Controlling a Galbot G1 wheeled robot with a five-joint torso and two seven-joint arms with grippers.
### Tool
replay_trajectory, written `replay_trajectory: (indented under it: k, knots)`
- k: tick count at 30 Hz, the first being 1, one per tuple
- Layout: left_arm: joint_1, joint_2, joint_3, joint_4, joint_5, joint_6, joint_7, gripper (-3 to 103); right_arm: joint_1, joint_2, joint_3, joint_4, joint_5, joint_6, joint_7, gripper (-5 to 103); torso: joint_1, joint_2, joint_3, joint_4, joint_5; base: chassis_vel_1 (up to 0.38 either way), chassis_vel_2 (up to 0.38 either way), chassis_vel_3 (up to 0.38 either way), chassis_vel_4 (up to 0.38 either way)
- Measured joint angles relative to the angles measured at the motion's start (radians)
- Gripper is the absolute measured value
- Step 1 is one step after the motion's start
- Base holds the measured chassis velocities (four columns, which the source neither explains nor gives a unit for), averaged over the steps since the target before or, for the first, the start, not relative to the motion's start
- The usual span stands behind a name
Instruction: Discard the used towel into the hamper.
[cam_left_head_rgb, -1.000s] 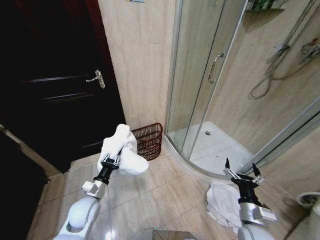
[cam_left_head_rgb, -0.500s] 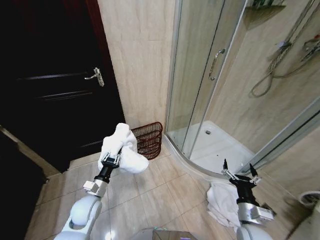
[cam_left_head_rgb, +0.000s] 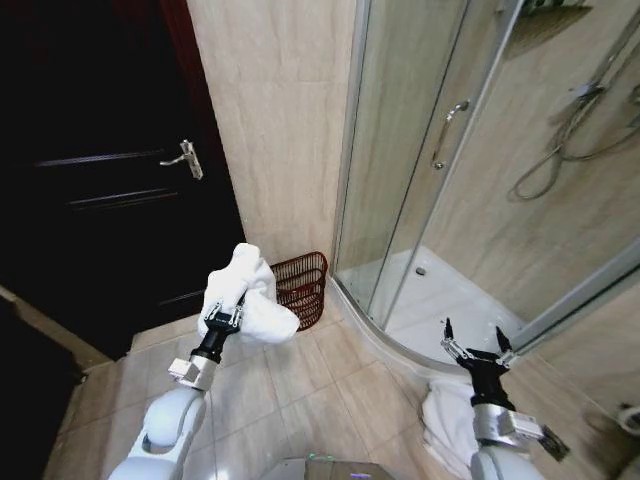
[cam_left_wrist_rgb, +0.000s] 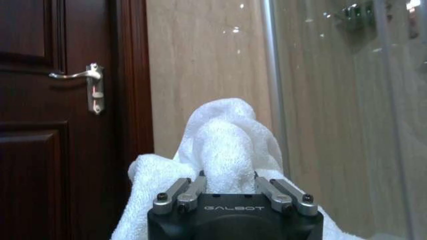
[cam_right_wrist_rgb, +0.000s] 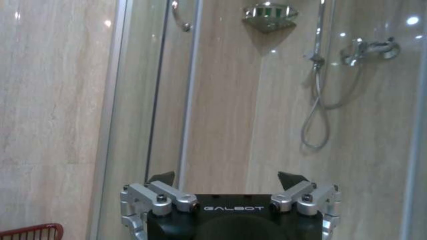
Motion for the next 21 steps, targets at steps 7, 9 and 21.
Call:
replay_trajectory:
  k: [7, 9, 21]
  knots:
    - [-0.006, -0.005, 0.004, 0.007, 0.004, 0.002, 0.002, 24, 0.01, -0.003, -0.001, -0.013, -0.001, 0.0, 0.0, 100, 0.0, 0.002, 0.001, 0.0, -0.0005, -0.01, 0.26, 0.005, -0.244]
    - [-0.007, -0.005, 0.004, 0.007, 0.004, 0.002, 0.002, 24, 0.011, -0.003, -0.001, -0.014, -0.001, 0.0, 0.0, 100, 0.001, 0.003, 0.001, -0.0002, -0.0006, 0.01, 0.29, -0.016, -0.279]
    - [-0.007, -0.006, 0.005, 0.007, 0.005, 0.003, 0.003, 24, 0.011, -0.004, -0.001, -0.014, -0.001, 0.0, 0.0, 100, 0.002, 0.005, 0.002, -0.0001, -0.0003, -0.015, 0.267, 0.008, -0.266]
